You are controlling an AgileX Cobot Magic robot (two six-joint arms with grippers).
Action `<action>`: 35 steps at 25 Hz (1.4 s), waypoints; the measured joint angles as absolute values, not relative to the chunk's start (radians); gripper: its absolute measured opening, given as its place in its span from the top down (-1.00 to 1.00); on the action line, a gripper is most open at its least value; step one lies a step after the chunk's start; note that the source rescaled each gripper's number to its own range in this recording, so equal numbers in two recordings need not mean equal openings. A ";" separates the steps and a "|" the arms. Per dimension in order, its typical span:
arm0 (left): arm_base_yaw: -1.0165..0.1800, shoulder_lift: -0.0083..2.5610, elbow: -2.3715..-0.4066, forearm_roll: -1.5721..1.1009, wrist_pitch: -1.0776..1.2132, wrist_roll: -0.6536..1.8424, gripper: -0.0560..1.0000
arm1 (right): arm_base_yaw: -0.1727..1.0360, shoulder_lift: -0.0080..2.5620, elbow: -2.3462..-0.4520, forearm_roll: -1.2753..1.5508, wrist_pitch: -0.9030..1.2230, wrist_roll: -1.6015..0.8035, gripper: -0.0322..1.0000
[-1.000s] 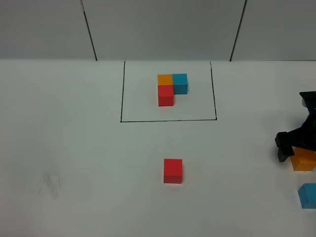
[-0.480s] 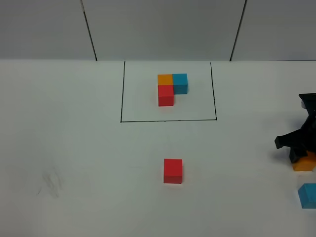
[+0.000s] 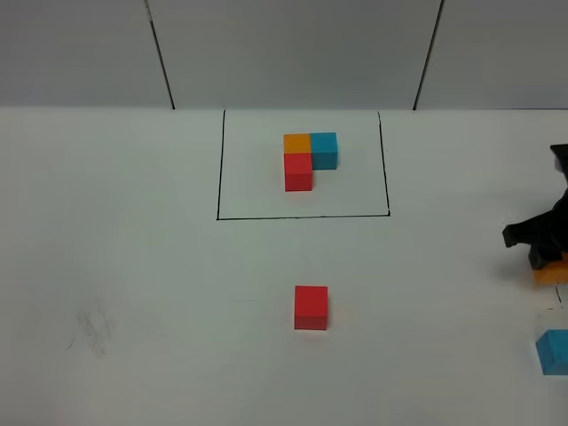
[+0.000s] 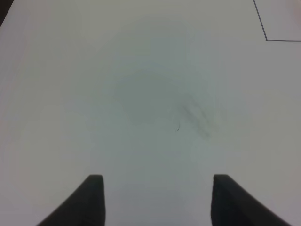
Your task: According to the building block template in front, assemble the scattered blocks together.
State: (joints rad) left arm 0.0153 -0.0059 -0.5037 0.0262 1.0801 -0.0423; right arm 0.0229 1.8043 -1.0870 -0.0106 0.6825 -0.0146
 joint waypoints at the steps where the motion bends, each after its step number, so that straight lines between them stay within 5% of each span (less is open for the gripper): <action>1: 0.015 -0.006 -0.504 0.026 1.080 -0.042 -0.19 | 0.024 1.767 -1.090 0.000 0.688 0.000 0.05; 9: 0.015 -0.006 -0.504 0.026 1.080 -0.042 -0.19 | 0.210 1.618 -1.276 -0.056 0.966 0.156 0.05; 20: 0.015 -0.006 -0.504 0.026 1.080 -0.042 -0.19 | 0.459 1.750 -1.619 -0.096 1.185 0.346 0.05; 35: 0.015 -0.006 -0.504 0.026 1.080 -0.042 -0.19 | 0.635 2.013 -1.745 -0.100 1.114 0.625 0.05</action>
